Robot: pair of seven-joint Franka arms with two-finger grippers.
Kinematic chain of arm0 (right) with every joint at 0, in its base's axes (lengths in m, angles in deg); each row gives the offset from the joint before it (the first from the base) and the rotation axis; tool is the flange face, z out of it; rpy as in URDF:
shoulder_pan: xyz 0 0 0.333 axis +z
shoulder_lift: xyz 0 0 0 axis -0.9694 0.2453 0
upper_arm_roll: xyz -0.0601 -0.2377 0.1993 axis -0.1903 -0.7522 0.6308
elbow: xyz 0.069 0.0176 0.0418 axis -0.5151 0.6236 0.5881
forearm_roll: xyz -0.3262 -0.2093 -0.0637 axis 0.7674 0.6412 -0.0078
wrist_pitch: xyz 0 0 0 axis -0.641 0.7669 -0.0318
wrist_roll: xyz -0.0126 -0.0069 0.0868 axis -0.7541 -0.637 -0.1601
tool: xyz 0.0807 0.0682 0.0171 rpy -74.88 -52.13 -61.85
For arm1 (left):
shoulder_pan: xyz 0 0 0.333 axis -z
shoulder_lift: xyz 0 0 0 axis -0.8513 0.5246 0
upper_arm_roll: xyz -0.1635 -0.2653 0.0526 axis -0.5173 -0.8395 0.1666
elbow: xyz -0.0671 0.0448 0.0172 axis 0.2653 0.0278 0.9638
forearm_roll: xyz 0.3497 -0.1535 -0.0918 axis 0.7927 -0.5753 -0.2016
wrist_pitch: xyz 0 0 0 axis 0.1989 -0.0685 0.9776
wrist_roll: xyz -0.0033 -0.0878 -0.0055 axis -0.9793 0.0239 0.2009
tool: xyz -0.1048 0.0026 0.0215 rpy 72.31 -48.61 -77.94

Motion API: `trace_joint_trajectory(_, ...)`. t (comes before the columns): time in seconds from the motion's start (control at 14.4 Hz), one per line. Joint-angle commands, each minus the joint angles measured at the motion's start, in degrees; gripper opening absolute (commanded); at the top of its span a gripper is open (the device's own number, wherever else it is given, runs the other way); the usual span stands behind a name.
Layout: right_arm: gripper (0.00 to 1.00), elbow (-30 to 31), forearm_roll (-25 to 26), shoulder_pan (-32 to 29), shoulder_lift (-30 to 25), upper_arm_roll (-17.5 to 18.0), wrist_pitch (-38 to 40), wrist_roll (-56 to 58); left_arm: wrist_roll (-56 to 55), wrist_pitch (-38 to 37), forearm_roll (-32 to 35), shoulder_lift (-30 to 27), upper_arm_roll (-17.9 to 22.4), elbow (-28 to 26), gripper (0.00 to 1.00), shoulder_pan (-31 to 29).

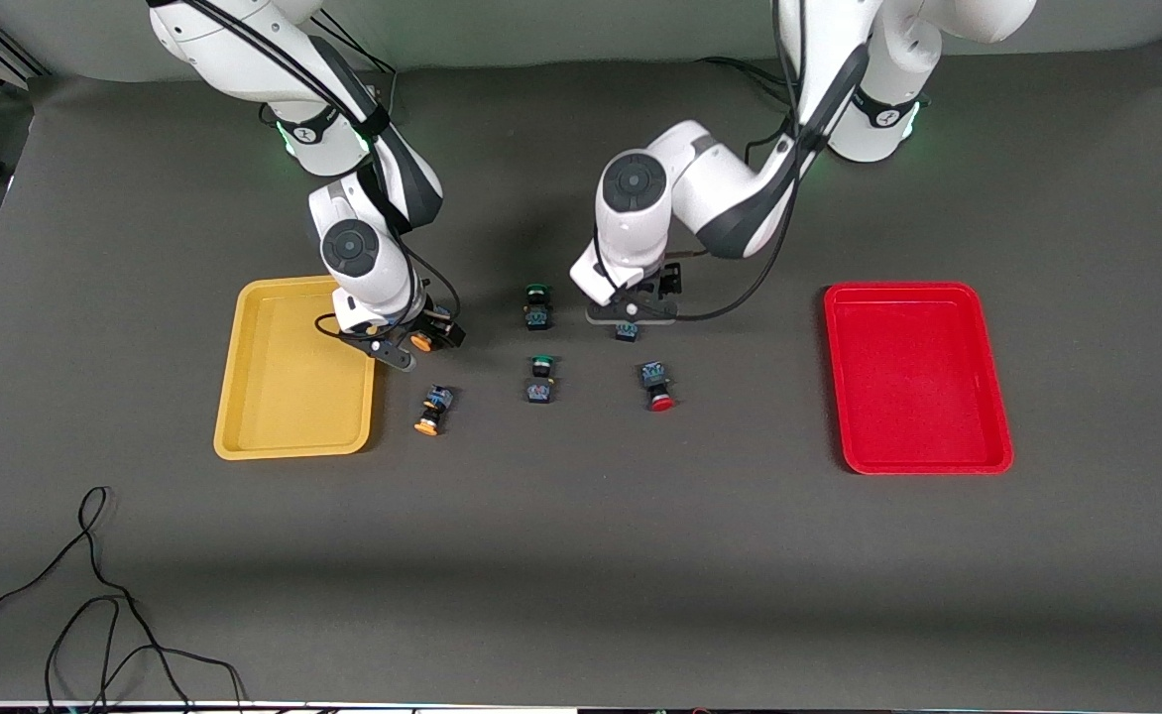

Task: Place red and yellow buttons in trays
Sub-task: 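Reach the right gripper to a yellow button while the left gripper reaches a red button, then close the right gripper on the yellow button while the left gripper grasps the red button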

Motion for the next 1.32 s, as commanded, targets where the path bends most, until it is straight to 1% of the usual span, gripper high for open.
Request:
trace_joint_trajectory(0.0,0.99,0.37,-0.81,1.14,0.74,-0.50,-1.58,-1.05,-0.41,5.38,1.26,4.33,0.57,0.11,0.98,0.67)
trace_joint_trajectory(0.07,0.98,0.37,-0.81,1.22,0.91,-0.50,-1.67,-1.05,-0.41,6.53,1.26,5.21,0.65,0.20,0.98,0.58)
trace_joint_trajectory(0.21,0.94,0.46,-0.81,1.22,1.09,-0.50,-1.85,-1.05,-0.33,9.69,1.26,7.41,0.74,0.28,0.98,0.58)
trace_joint_trajectory(0.35,0.85,0.46,-0.81,1.22,1.18,-0.50,-2.46,-1.05,-0.41,10.76,1.26,8.91,0.74,0.28,0.98,0.76)
trace_joint_trajectory(0.42,0.78,0.46,-0.81,1.22,1.18,-0.50,-2.55,-1.05,-0.59,10.50,1.26,9.00,0.66,0.28,0.94,0.76)
trace_joint_trajectory(0.49,0.71,0.46,-0.81,1.22,1.27,-0.42,-2.55,-1.05,-1.03,9.71,1.26,8.91,0.65,0.28,0.80,0.84)
trace_joint_trajectory(0.56,0.64,0.46,-0.81,1.22,1.35,-0.41,-2.55,-1.05,-1.12,9.01,1.17,8.74,0.57,0.37,0.58,0.76)
trace_joint_trajectory(0.63,0.57,0.46,-0.81,1.22,1.35,-0.41,-2.64,-1.05,-1.20,7.78,1.08,8.56,0.57,0.63,0.43,0.76)
trace_joint_trajectory(0.7,0.51,0.54,-0.81,1.22,1.27,-0.41,-2.64,-1.05,-1.12,6.55,0.91,8.47,0.57,0.81,0.30,0.58)
trace_joint_trajectory(0.84,0.36,0.55,-0.81,1.22,1.27,-0.41,-2.55,-1.05,-1.12,4.62,0.38,8.21,0.57,2.12,0.10,0.23)
trace_joint_trajectory(0.91,0.28,0.46,-0.81,1.22,1.09,-0.41,-2.46,-1.05,-1.20,3.65,0.12,8.12,0.57,2.74,0.04,0.14)
trace_joint_trajectory(1.04,0.12,0.46,-0.81,1.22,0.31,-0.41,-1.59,-1.22,-0.94,-1.34,0.03,6.46,0.39,4.67,0.03,-1.52)
trace_joint_trajectory(1.11,0.09,0.46,-0.81,1.22,-0.83,-0.50,-0.45,-1.14,-0.68,-4.68,-0.67,4.97,0.30,6.24,0.03,-2.84)
trace_joint_trajectory(1.25,0.08,0.28,-0.90,0.61,-4.69,-1.11,4.45,-1.14,0.46,-10.75,-4.61,0.24,0.30,9.06,0.02,-5.38)
